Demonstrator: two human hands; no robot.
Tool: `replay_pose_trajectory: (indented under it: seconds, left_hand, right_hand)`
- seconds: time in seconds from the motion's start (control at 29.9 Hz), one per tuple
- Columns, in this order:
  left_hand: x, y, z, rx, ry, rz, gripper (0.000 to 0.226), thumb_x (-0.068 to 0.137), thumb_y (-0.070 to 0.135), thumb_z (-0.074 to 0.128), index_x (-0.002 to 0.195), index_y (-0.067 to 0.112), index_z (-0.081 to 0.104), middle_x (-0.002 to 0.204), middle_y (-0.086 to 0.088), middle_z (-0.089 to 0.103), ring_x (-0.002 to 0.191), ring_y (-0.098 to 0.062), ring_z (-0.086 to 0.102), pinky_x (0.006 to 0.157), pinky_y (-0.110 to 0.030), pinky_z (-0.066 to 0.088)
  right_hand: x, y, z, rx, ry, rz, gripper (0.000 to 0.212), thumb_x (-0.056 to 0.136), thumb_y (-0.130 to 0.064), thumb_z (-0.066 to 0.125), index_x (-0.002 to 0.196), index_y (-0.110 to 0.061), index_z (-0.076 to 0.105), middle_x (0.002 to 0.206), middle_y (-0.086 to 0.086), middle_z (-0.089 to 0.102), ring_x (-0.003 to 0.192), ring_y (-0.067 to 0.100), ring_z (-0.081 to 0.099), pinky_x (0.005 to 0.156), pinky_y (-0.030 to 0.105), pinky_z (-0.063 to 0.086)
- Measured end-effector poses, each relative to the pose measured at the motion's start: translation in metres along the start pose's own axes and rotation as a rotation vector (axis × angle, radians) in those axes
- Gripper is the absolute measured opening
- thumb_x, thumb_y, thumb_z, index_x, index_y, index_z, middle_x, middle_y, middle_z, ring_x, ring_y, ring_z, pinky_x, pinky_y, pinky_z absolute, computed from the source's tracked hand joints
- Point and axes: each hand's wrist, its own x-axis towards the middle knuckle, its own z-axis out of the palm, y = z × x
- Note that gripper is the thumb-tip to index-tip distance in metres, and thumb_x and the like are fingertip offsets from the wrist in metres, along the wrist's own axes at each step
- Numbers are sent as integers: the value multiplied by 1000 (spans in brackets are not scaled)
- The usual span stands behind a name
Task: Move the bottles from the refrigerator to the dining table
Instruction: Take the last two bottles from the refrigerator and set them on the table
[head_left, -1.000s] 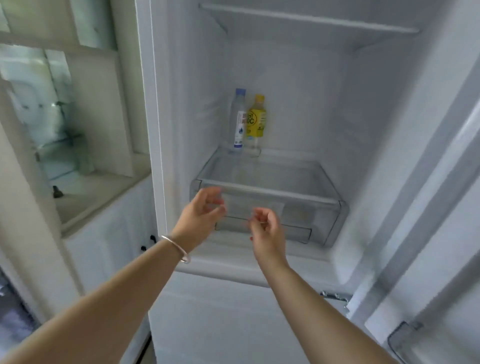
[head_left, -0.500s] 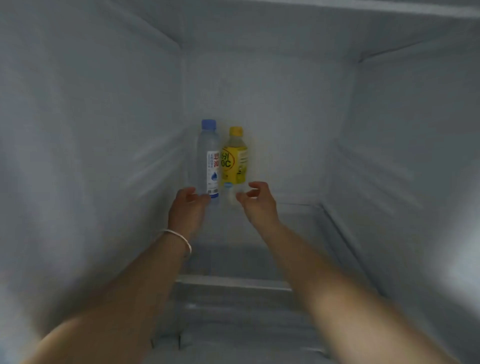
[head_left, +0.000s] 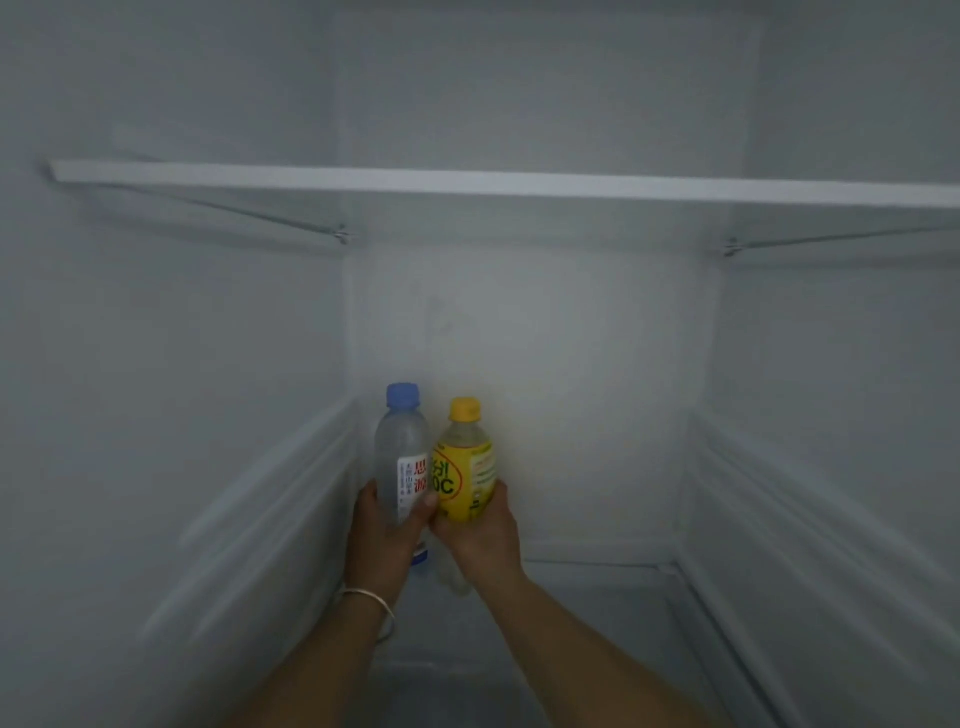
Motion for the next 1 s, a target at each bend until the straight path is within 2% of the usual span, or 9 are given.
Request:
replay_pose_trajectory:
  seconds: [0.13,0.23,0.4,0.47,0.6,0.67,0.84,0.9,1.0]
  left_hand:
    - [0,0,5,19,83,-35,36,80,25,72,107,12,51,94,-2,62,86,-20,60,76,-27,43]
    - [-14,2,2,3,153,-17,33,80,26,71,101,10,53,86,1,63,83,-21,62,67,-25,43]
    - [-62,27,-9,-28,239,-37,29,80,32,70,93,10,56,78,2,62,70,-12,59,58,-18,40]
    - [-85,41,-16,-73,217,-55,29,81,34,70,91,11,56,79,0,64,69,-10,60,59,-21,42]
    - [-150,67,-38,-152,175,-19,25,81,30,70,80,11,53,74,-5,64,69,-21,63,60,-23,49]
    - [-191,82,-54,-204,136,-6,23,82,30,68,77,13,52,70,1,61,65,-19,61,55,-16,49]
    - [-301,103,-90,-360,-60,-127,31,71,49,69,76,21,59,70,-1,68,64,-21,65,68,-38,54]
    - [-343,109,-99,-344,-120,-145,38,62,55,67,77,21,59,75,-3,69,69,-21,65,72,-39,55]
    - [-406,122,-104,-325,-191,-162,29,69,47,71,77,23,57,77,1,65,73,-19,62,74,-35,52]
  right_hand:
    - [-5,-3,1,12,14,22,55,69,-28,79,112,-21,46,95,-10,53,84,7,52,52,4,33]
    - [-19,-5,-1,24,12,16,52,61,-28,78,104,-24,48,93,-9,57,81,7,55,53,4,34]
    - [-62,-23,-18,-65,40,-69,46,60,-21,79,94,-25,49,82,-12,57,83,14,61,68,23,46]
    - [-90,-35,-29,-88,57,-91,44,61,-20,80,94,-24,50,82,-11,59,84,16,62,73,28,51]
    - [-168,-52,-44,-101,202,-113,46,58,-35,79,96,-23,55,92,-1,67,89,21,65,79,36,54]
    - [-216,-56,-53,-112,285,-113,43,61,-37,78,93,-26,52,88,-3,65,85,20,64,75,33,52]
    - [-348,-54,-77,-178,535,-115,42,56,-41,76,87,-18,60,79,-2,70,77,20,67,69,33,54]
    - [-398,-54,-90,-170,571,-96,35,57,-39,79,81,-22,60,69,-9,66,75,18,67,70,34,55]
    - [-469,-55,-121,-208,592,-30,36,60,-41,80,85,-26,59,67,-16,60,75,14,65,65,23,49]
